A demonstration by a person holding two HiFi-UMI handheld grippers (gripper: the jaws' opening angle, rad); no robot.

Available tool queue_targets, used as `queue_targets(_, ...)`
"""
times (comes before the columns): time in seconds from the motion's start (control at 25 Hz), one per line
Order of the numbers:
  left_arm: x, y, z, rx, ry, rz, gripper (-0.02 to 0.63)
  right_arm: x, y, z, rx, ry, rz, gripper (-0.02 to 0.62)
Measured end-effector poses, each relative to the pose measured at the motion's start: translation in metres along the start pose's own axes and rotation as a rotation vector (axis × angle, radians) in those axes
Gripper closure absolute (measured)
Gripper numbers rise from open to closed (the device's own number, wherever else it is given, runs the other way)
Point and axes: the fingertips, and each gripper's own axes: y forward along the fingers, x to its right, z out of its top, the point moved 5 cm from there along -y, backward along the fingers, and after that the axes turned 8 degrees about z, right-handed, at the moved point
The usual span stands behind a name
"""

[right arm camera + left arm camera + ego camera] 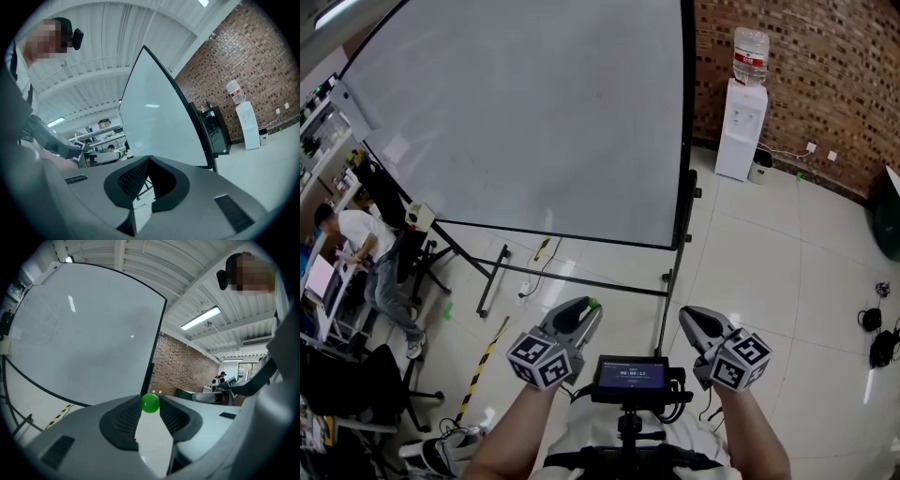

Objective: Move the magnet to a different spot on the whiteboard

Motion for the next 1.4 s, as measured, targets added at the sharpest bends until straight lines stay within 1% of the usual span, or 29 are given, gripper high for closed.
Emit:
queue_targets(0.12, -0.005, -0.015, -0.008, -0.006, -0.011, 0.009, 0.454, -0.009, 0.008, -0.006, -0.002, 0.006, 0.024, 0.563)
queue_targets(0.32, -0.015, -0.037, -0.011, -0.009, -0.025, 0.03, 0.454, -0.025, 0.018, -0.012, 0.005, 0.016, 0.055, 0.563)
queue_targets(0.52, -0.015, -0.041, -0.017, -0.024, -0.03, 0.029, 0.455, -0.029, 0.02, -0.016, 0.032, 0.048, 0.068, 0.563)
queue_targets(0.64, -0.01, -0.038, -0.02, -0.032, -0.028, 0.019, 0.455, -0.03, 0.015, -0.021, 0.022, 0.05, 0.068, 0.563)
queue_targets(0.8, -0.004, -0.038, -0.029, -0.054, 0.005, -0.005, 0.456, -0.035, 0.007, -0.028, 0.003, 0.022, 0.052, 0.563)
queue_targets(1.04, 0.009, -0.041, -0.029, -0.043, 0.017, -0.032, 0.456, -0.04, -0.008, -0.028, 0.005, -0.004, 0.037, 0.563)
queue_targets(1.4, 0.014, -0.062, -0.034, -0.03, 0.015, -0.02, 0.456, -0.056, -0.005, -0.035, -0.008, 0.005, 0.062, 0.563)
